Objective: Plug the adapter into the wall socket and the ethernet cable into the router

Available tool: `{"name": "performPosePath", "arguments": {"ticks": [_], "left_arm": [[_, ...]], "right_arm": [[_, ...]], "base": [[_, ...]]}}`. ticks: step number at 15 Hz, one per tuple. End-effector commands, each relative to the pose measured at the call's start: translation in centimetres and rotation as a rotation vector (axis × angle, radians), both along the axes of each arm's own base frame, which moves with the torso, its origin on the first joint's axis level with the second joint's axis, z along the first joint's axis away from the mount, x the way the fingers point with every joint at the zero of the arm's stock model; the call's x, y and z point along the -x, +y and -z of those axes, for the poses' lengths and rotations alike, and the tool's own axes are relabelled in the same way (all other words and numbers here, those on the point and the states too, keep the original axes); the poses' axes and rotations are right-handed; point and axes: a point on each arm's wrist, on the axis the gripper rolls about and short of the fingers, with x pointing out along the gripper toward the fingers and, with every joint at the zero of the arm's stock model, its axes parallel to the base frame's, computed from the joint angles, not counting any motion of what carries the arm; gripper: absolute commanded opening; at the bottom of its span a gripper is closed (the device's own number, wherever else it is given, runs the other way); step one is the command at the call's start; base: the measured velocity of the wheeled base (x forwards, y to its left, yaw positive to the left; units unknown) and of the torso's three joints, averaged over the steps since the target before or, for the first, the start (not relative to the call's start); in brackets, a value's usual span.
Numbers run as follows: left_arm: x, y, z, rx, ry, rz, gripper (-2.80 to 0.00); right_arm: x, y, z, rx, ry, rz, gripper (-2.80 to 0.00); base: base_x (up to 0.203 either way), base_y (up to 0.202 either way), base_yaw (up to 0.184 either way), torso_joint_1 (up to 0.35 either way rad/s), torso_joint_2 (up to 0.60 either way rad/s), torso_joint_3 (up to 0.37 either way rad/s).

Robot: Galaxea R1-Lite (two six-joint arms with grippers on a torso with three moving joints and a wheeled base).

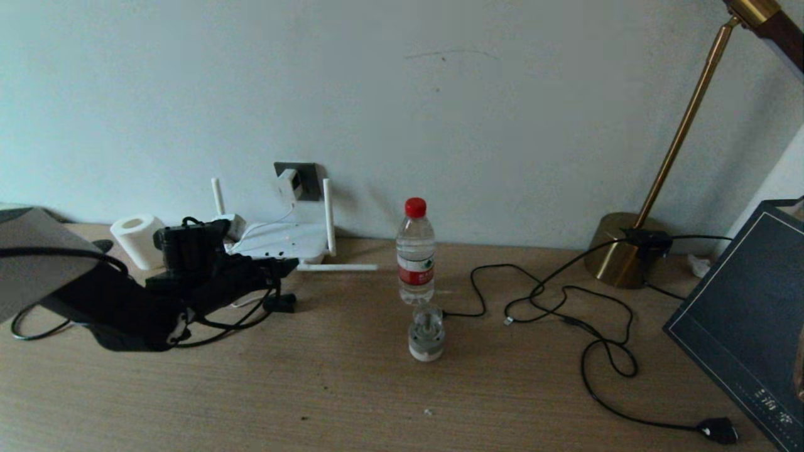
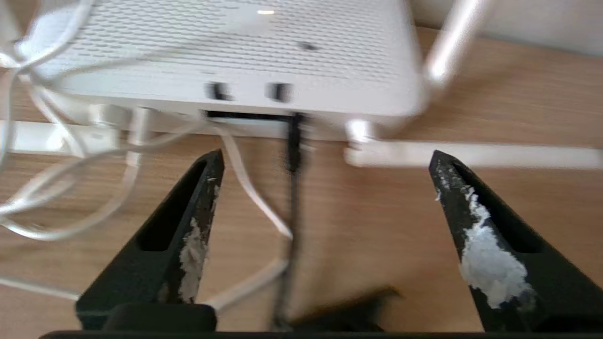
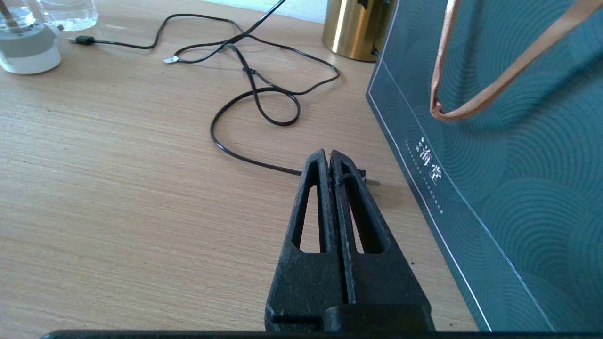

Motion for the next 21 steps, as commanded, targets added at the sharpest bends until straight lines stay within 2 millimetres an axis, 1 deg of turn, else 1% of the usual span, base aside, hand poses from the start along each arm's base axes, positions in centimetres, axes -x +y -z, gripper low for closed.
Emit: {"name": "performPosePath", "arguments": {"ticks": [1, 2, 4, 5, 8, 9, 11, 12, 13, 14, 15, 16, 17, 18, 19, 20, 21], "left_arm": [[1.0, -0.3, -1.4, 0.003, -0.029, 0.012, 0.00], [1.7, -0.7, -2.0, 0.004, -0.039, 0.022, 0.00], [3.7, -1.5, -3.6, 0.006, -0.063, 0.051, 0.00], [4.9, -1.9, -4.5, 0.007, -0.082, 0.068, -2.80], [9.1, -3.0, -8.1, 0.015, -0.175, 0.120, -2.80], [10.8, -3.2, -9.5, 0.018, -0.209, 0.135, -2.80], [14.7, -3.4, -12.0, 0.026, -0.268, 0.156, -2.80], [17.0, -3.4, -13.0, 0.030, -0.289, 0.164, -2.80], [19.5, -3.4, -13.6, 0.032, -0.296, 0.173, -2.80], [22.0, -3.2, -13.5, 0.031, -0.290, 0.182, -2.80], [24.4, -2.8, -12.8, 0.026, -0.271, 0.190, -2.80], [26.7, -2.1, -11.4, 0.016, -0.241, 0.195, -2.80], [28.6, -1.5, -9.6, 0.003, -0.203, 0.195, -2.80], [30.3, -0.8, -8.1, -0.006, -0.188, 0.184, -2.80], [31.6, 0.0, -7.1, -0.017, -0.198, 0.146, -2.80], [32.6, 0.7, -6.9, -0.044, -0.230, 0.065, -2.80], [33.1, 1.4, -6.9, -0.068, -0.253, -0.038, -2.80]], "right_arm": [[0.0, 0.0, 0.0, 0.001, 0.001, -0.001, -2.80], [0.0, 0.0, 0.0, 0.001, 0.001, -0.001, -2.80], [0.0, 0.0, 0.0, 0.001, 0.001, -0.001, -2.80], [0.0, 0.0, 0.0, 0.001, 0.001, -0.001, -2.80], [0.0, 0.0, 0.0, 0.001, 0.001, -0.001, -2.80], [0.0, 0.0, 0.0, 0.001, 0.001, -0.001, -2.80], [0.0, 0.0, 0.0, 0.001, 0.001, -0.001, -2.80], [0.0, 0.0, 0.0, 0.001, 0.001, -0.001, -2.80], [0.0, 0.0, 0.0, 0.001, 0.001, -0.001, -2.80], [0.0, 0.0, 0.0, 0.001, 0.001, -0.001, -2.80], [0.0, 0.0, 0.0, 0.001, 0.001, -0.001, -2.80], [0.0, 0.0, 0.0, 0.001, 0.001, -0.001, -2.80], [0.0, 0.0, 0.0, 0.001, 0.001, -0.001, -2.80], [0.0, 0.0, 0.0, 0.001, 0.001, -0.001, -2.80], [0.0, 0.0, 0.0, 0.002, 0.001, -0.001, -2.80], [0.0, 0.0, 0.0, -0.001, 0.001, -0.001, -2.80], [0.0, 0.0, 0.0, -0.009, 0.000, -0.001, -2.80]], "base": [[0.000, 0.000, 0.000, 0.000, 0.00, 0.000], [0.000, 0.000, 0.000, 0.000, 0.00, 0.000], [0.000, 0.000, 0.000, 0.000, 0.00, 0.000], [0.000, 0.000, 0.000, 0.000, 0.00, 0.000], [0.000, 0.000, 0.000, 0.000, 0.00, 0.000], [0.000, 0.000, 0.000, 0.000, 0.00, 0.000], [0.000, 0.000, 0.000, 0.000, 0.00, 0.000], [0.000, 0.000, 0.000, 0.000, 0.00, 0.000], [0.000, 0.000, 0.000, 0.000, 0.00, 0.000], [0.000, 0.000, 0.000, 0.000, 0.00, 0.000], [0.000, 0.000, 0.000, 0.000, 0.00, 0.000], [0.000, 0.000, 0.000, 0.000, 0.00, 0.000], [0.000, 0.000, 0.000, 0.000, 0.00, 0.000], [0.000, 0.000, 0.000, 0.000, 0.00, 0.000], [0.000, 0.000, 0.000, 0.000, 0.00, 0.000], [0.000, 0.000, 0.000, 0.000, 0.00, 0.000], [0.000, 0.000, 0.000, 0.000, 0.00, 0.000]]}}
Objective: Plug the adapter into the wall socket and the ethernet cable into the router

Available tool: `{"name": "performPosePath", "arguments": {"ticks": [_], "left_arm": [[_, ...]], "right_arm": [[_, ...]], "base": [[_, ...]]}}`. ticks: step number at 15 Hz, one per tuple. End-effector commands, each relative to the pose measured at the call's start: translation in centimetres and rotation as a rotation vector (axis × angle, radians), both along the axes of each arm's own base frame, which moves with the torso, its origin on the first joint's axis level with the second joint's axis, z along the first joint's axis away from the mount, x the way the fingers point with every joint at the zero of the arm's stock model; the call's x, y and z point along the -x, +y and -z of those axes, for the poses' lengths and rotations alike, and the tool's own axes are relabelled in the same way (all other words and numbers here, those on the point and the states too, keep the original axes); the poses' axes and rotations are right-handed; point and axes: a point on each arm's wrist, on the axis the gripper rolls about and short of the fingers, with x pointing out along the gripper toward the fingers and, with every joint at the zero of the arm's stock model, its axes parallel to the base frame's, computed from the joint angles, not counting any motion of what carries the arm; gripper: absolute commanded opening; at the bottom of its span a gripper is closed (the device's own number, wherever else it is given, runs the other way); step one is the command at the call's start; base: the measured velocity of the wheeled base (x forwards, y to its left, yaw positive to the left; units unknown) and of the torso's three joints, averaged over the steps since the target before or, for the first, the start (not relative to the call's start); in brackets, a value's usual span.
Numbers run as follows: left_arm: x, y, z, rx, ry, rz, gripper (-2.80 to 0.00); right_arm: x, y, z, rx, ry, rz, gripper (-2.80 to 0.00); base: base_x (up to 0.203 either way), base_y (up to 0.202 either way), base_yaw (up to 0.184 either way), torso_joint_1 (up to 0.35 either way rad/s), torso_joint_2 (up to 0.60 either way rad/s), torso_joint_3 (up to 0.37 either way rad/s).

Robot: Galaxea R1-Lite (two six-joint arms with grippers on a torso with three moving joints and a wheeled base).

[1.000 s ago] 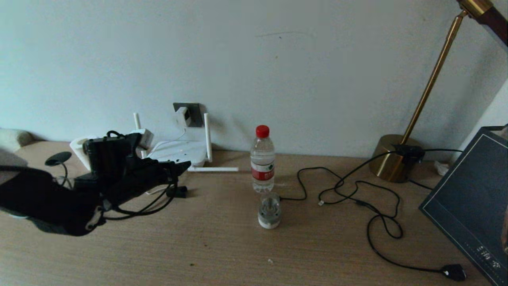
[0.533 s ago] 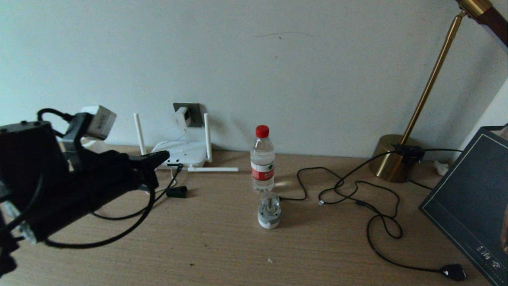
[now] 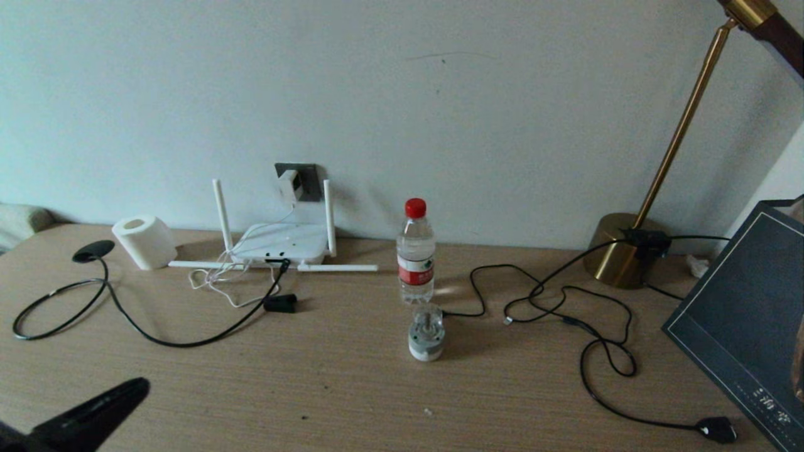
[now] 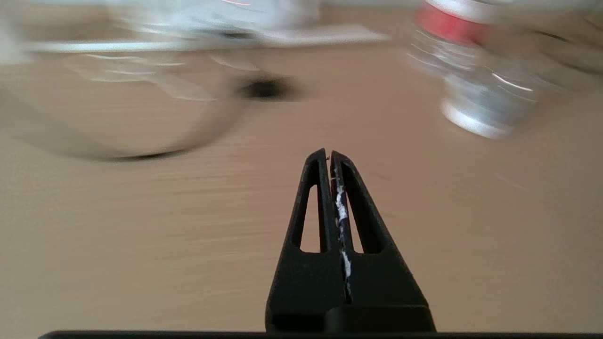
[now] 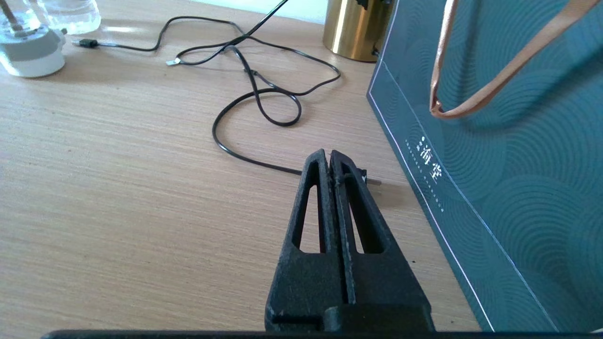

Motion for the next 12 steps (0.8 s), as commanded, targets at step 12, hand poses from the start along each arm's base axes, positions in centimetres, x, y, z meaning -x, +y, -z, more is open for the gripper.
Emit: {"name": "performPosePath", "arguments": {"ticks": [12], "left_arm": [[7.6, 1.8, 8.5, -0.064, 0.069, -0.148, -2.80]], "right_arm": [[0.0, 0.0, 0.0, -0.046, 0.000, 0.002, -2.80]], "base": [[0.000, 0.000, 0.000, 0.000, 0.00, 0.000]]}}
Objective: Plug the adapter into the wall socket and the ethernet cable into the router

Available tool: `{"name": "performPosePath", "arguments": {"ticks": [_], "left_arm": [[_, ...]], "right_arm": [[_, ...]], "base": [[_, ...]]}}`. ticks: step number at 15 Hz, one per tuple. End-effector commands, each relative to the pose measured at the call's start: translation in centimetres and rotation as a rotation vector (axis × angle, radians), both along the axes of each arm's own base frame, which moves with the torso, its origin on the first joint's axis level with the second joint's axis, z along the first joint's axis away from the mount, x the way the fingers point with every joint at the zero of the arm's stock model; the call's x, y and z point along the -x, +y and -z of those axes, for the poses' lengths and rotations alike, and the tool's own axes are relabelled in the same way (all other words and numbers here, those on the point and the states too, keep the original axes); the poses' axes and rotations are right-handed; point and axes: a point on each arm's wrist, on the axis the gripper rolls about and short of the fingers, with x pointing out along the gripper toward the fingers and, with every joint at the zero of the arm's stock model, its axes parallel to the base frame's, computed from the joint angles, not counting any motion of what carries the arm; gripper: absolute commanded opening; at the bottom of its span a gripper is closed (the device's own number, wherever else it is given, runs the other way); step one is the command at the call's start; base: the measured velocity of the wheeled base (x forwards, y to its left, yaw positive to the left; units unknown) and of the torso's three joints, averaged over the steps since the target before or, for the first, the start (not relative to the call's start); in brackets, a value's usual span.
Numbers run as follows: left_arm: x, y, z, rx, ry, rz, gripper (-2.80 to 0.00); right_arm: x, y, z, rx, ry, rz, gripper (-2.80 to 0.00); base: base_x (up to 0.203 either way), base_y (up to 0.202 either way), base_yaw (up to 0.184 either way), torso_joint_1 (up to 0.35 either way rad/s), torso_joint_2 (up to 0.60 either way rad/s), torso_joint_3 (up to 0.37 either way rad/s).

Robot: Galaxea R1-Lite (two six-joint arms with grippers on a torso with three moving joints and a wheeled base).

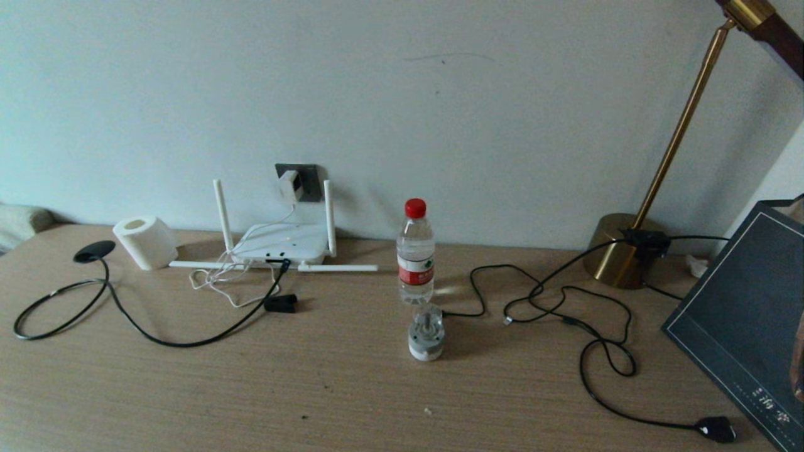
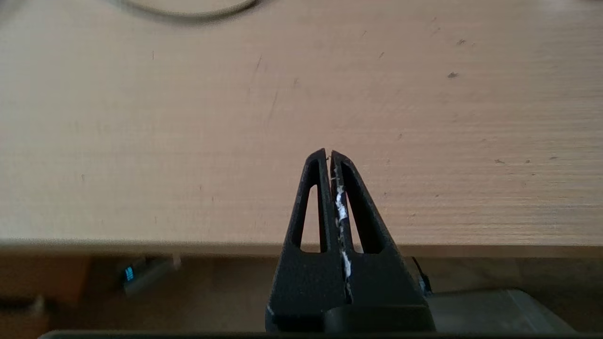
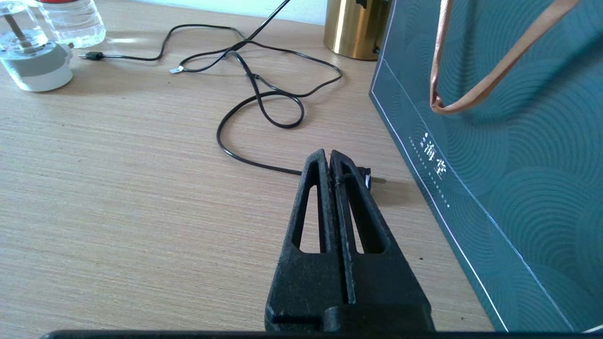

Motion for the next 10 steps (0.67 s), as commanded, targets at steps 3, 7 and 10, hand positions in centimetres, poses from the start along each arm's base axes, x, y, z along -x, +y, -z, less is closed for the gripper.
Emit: {"name": "performPosePath", "arguments": {"ticks": [3, 7, 10], "left_arm": [[1.6, -0.1, 0.2, -0.055, -0.208, 0.062, -2.80], [1.8, 0.0, 0.2, -0.011, -0.262, 0.032, -2.80], [1.8, 0.0, 0.2, 0.044, -0.266, 0.004, -2.80]], "right_arm": [[0.0, 0.0, 0.0, 0.001, 0.001, -0.001, -2.80], [0.0, -0.1, 0.0, -0.010, 0.003, 0.030, -2.80], [0.0, -0.1, 0.0, -0.022, 0.001, 0.036, -2.80]], "base": [[0.000, 0.000, 0.000, 0.000, 0.00, 0.000], [0.000, 0.000, 0.000, 0.000, 0.00, 0.000], [0.000, 0.000, 0.000, 0.000, 0.00, 0.000]]}}
